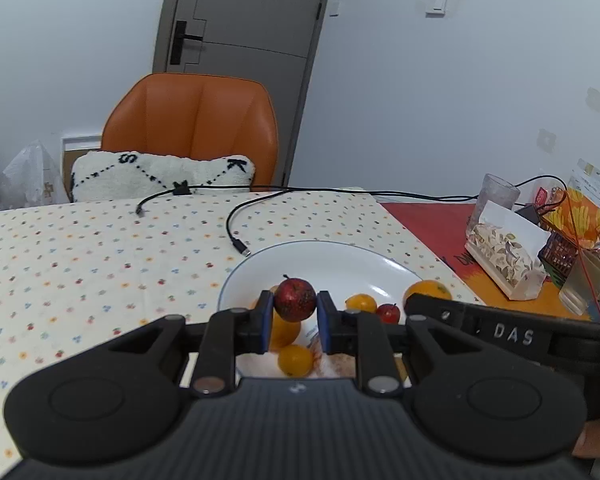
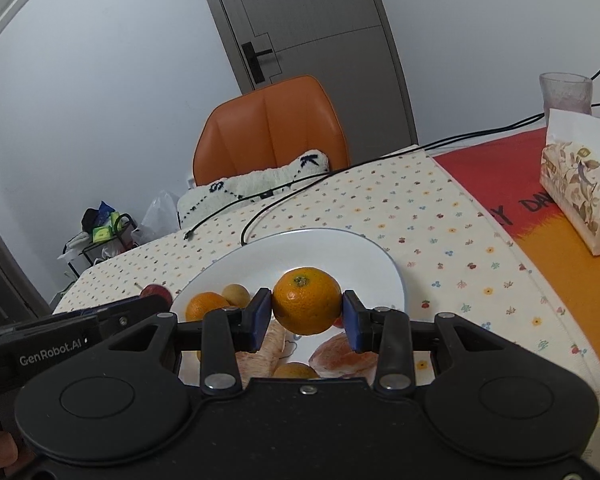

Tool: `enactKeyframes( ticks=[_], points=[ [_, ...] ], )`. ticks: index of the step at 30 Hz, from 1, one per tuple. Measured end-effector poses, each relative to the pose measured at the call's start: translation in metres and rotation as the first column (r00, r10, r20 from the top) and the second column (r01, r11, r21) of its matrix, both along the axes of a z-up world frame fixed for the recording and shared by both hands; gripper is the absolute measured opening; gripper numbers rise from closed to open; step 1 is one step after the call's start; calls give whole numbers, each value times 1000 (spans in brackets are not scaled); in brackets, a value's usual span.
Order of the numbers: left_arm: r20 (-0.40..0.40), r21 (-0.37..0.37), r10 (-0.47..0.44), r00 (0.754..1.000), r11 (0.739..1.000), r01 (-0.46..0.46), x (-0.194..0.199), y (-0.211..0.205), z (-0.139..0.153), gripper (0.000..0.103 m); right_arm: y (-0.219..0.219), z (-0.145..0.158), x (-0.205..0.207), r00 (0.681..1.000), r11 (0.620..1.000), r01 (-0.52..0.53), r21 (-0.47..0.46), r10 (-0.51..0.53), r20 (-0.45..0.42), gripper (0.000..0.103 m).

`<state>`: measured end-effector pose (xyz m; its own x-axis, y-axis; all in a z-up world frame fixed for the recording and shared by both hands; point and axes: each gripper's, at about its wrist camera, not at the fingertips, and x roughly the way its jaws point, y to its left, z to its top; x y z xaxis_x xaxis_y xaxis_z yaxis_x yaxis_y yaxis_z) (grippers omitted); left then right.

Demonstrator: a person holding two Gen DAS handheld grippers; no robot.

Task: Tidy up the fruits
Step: 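Carry the red fruit and orange into the plate and open both tools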

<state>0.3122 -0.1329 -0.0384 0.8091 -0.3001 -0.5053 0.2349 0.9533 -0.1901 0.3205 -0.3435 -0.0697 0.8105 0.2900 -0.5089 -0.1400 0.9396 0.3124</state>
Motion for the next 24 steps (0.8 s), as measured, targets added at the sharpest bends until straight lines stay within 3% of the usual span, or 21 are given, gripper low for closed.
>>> enactKeyframes(
  ticks=[13,24],
  points=[
    [-15,18,-46,999,999,47,23,-24,-6,21,-10,1,-4,1000,1000,19,6,-19,18,41],
    [-5,3,-1,1000,1000,1,12,-11,7,27,-22,4,-14,999,999,41,31,-42,30,41]
  ],
)
